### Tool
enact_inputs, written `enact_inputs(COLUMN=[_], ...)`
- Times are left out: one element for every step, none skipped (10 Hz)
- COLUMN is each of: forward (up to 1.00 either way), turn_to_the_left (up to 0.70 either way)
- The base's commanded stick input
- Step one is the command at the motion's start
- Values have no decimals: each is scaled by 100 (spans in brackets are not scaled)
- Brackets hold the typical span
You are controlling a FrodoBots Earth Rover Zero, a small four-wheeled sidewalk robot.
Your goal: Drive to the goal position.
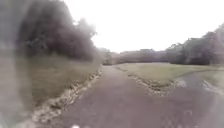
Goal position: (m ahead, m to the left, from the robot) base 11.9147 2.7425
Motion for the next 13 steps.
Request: enact_inputs(forward=[100,100,100,100,100,100,100,100,100,100,100,100,100], turn_to_the_left=[22,39,38,0,0,0,0,0,0,0,0,0,0])
